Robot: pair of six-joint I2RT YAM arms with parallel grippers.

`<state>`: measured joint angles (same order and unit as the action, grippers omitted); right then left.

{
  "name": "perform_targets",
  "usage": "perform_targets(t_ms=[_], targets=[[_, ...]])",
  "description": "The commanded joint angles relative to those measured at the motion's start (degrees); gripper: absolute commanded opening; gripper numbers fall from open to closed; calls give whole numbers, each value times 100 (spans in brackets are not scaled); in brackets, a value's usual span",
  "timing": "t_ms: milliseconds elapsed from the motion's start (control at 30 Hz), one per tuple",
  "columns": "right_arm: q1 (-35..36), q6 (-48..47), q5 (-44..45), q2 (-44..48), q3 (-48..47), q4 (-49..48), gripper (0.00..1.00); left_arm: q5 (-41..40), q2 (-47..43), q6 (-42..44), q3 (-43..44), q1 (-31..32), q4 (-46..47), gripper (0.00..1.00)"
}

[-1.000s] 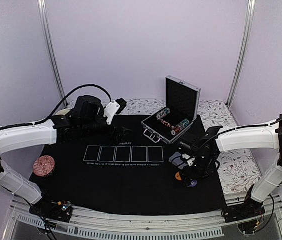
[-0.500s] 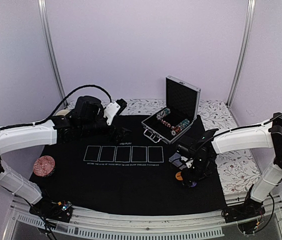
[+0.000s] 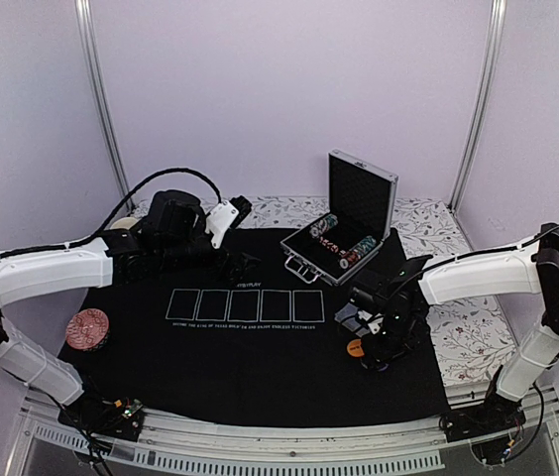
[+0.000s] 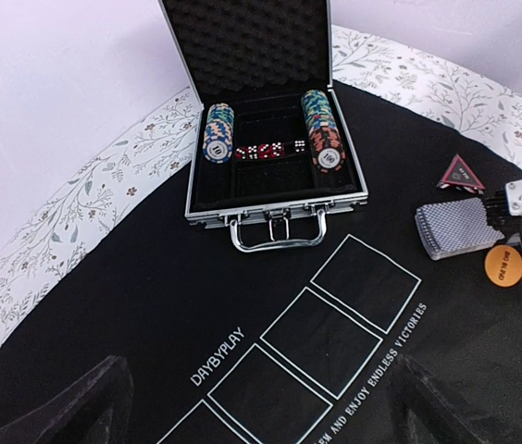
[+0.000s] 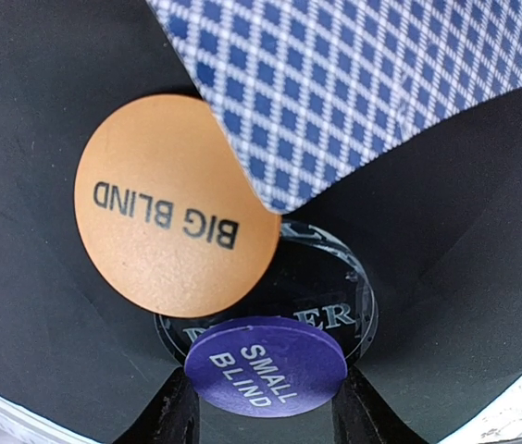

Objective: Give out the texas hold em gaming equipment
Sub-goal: Move the big blind button to the poker table mat.

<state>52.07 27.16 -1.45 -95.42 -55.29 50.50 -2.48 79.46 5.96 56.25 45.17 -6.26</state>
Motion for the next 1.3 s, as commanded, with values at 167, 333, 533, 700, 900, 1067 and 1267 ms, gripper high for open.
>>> perform_targets(t_ms=[167, 333, 533, 700, 900, 1067, 1267], targets=[[-56, 126, 358, 274, -1, 498, 26, -53, -110, 55, -79, 76, 112, 98], [-241, 192, 256, 548, 194, 412, 25, -54, -129, 58, -79, 76, 108, 98], [-828, 269, 494, 774, 506, 209, 25, -77, -144, 72, -87, 72, 108, 98], [-1232, 227, 611, 773, 706, -108, 25, -126, -177, 97, -96, 79, 107, 98], [-1261, 135, 483, 577, 751, -172, 39, -139, -191, 116, -105, 78, 119, 98], [-1261, 90, 452, 720, 605, 51, 68, -154, -194, 124, -112, 75, 122, 98], [-1009, -106, 94, 883, 299, 50, 87, -148, -205, 136, -114, 79, 119, 98]])
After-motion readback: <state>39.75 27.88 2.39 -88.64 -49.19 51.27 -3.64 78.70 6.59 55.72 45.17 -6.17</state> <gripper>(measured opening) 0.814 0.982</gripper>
